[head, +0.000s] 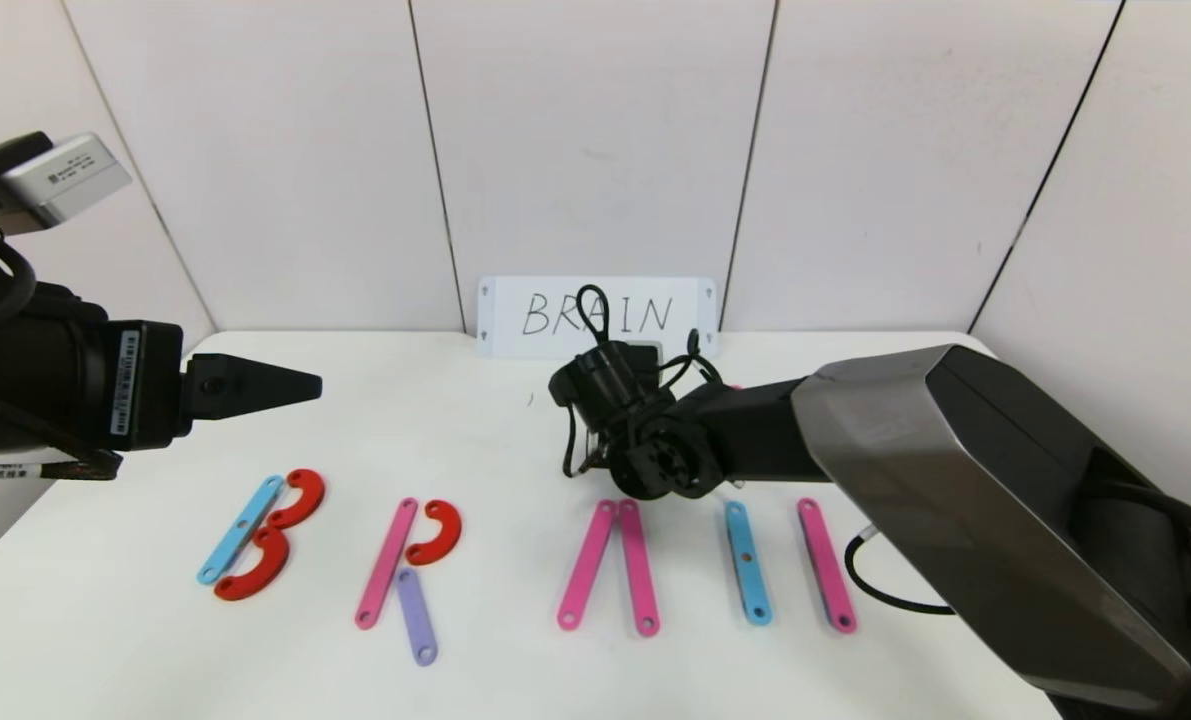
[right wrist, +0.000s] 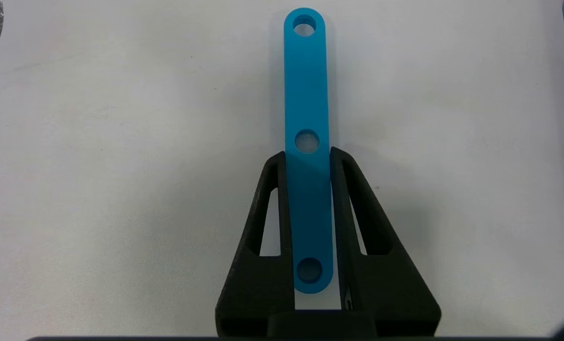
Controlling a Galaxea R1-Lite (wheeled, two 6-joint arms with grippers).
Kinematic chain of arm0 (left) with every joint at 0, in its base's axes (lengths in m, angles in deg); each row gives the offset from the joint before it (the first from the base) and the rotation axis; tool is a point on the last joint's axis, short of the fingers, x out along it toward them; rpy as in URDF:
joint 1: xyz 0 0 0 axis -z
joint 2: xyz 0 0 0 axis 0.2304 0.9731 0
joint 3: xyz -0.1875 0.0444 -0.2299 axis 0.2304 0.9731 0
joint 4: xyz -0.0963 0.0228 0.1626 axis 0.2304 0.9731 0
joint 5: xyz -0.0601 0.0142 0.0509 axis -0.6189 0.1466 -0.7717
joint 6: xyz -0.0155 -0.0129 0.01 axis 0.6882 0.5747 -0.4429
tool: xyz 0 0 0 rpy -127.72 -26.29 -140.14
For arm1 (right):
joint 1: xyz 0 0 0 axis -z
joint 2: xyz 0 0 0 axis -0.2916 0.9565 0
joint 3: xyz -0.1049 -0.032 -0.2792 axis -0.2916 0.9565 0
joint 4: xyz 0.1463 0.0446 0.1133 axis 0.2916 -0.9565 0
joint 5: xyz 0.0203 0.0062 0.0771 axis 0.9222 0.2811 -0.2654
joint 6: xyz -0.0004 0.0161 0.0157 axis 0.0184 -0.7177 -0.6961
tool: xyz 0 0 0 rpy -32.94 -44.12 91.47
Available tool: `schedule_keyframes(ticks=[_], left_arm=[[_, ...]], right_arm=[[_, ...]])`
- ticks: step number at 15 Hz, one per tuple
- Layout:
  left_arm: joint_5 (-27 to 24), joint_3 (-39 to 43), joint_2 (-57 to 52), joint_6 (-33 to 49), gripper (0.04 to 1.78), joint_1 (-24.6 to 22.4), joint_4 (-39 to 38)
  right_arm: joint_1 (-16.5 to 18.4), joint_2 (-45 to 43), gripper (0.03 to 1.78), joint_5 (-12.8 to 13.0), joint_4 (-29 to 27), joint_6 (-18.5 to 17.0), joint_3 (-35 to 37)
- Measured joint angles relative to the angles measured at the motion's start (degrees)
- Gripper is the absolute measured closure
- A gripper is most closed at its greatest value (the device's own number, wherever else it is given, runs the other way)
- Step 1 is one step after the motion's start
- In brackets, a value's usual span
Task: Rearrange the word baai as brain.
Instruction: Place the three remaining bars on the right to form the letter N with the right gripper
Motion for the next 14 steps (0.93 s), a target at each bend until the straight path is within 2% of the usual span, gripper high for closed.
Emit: schedule_keyframes(ticks=[7,10,14], left_arm=[[0.0,-0.22,-0.49,0.02,0.08,-0.41,0.0],[-0.01,-0.16,-0.38,0.02,0.08,-0.41,0.0],[0.0,-0.05,-0.11,0.0,0.08,-0.43,0.0]], right_arm=[[0.88,0.2,1.54,0.35,-5.05,-1.6,-2.47],[1.45,-2.04,1.54,0.72,-8.68,-0.33,-2.63],[3.66,-10.03,1.54,1.05,-13.56,3.15,-1.37]])
